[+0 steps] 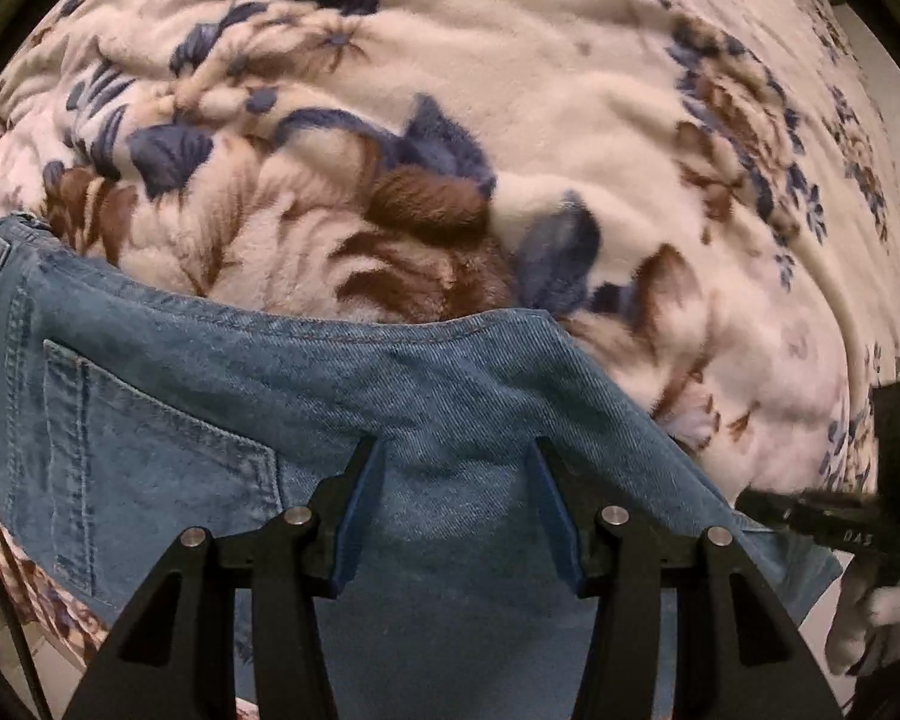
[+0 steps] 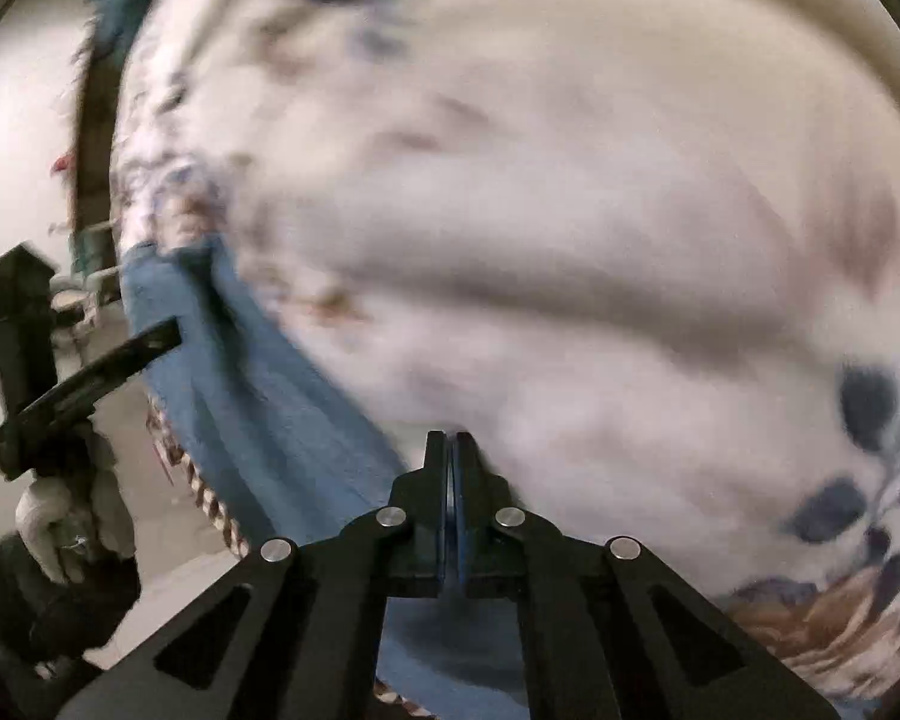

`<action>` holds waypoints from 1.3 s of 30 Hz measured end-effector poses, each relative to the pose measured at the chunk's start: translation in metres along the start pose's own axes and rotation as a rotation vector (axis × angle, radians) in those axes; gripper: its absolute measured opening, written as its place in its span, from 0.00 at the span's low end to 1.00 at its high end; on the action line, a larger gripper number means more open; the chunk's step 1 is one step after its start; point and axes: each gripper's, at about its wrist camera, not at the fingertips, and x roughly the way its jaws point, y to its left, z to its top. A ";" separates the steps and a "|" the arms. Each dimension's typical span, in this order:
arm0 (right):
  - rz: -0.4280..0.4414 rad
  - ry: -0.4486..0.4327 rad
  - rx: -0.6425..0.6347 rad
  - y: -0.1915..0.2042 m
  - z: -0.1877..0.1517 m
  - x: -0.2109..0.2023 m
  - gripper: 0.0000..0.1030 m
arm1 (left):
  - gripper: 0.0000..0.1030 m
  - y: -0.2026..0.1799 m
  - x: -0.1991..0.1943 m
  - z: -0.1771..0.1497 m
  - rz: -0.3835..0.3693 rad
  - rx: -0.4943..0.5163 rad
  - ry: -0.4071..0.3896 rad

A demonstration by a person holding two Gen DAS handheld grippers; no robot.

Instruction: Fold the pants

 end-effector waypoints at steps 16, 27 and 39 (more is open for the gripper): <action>-0.182 0.042 -0.372 0.114 -0.020 0.030 0.05 | 0.46 -0.005 -0.007 0.010 -0.027 0.020 -0.031; -0.059 -0.009 -0.023 0.064 -0.003 0.024 0.10 | 0.46 0.009 -0.016 0.005 -0.062 -0.001 -0.037; -0.170 -0.048 -0.006 0.068 -0.049 -0.001 0.35 | 0.46 0.053 -0.031 -0.003 -0.039 0.016 -0.066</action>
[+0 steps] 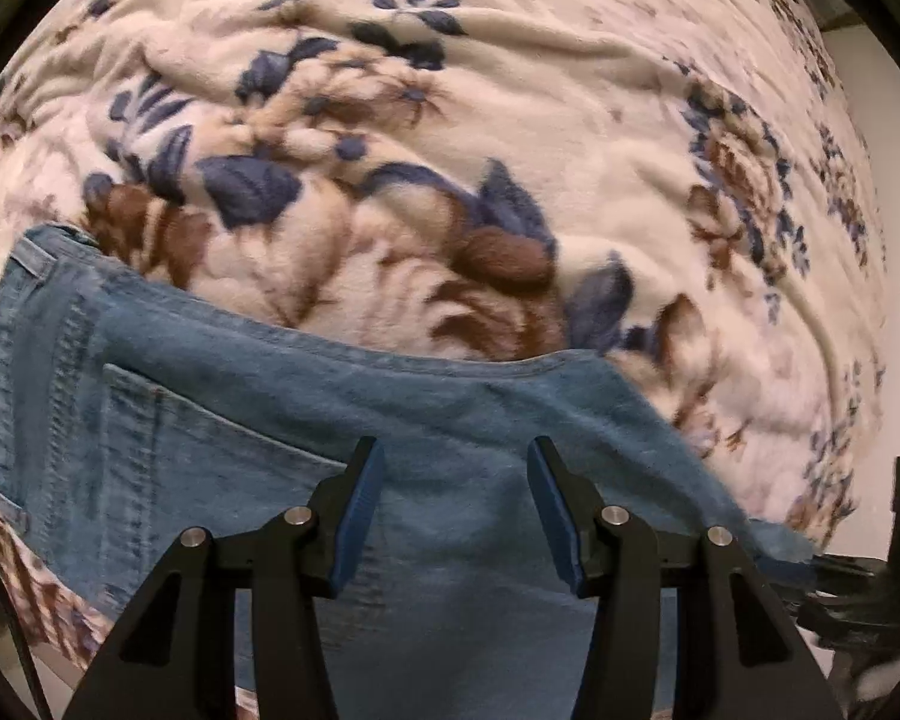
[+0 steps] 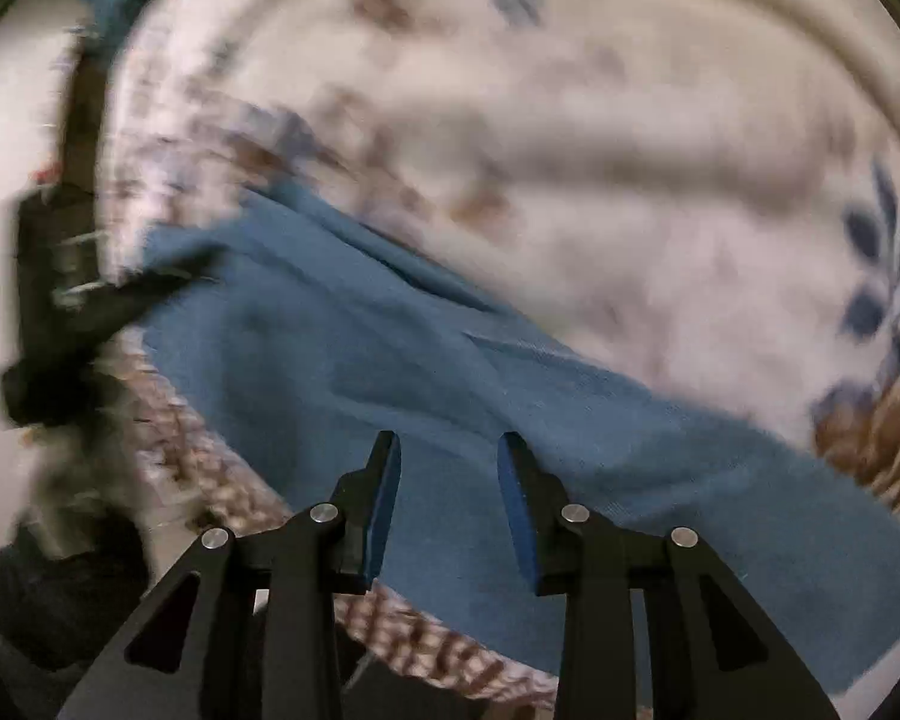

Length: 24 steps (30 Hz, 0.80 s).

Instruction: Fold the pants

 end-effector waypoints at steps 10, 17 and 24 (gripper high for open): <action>-0.110 -0.208 0.030 0.070 0.012 -0.011 0.46 | 0.72 0.070 -0.031 -0.004 0.119 -0.002 -0.161; -0.040 -0.162 -0.079 0.148 0.106 0.034 0.53 | 0.75 0.139 -0.030 0.003 0.120 -0.117 -0.169; -0.076 -0.089 -0.042 0.160 0.127 0.065 0.13 | 0.88 0.139 -0.023 0.003 0.100 -0.038 -0.157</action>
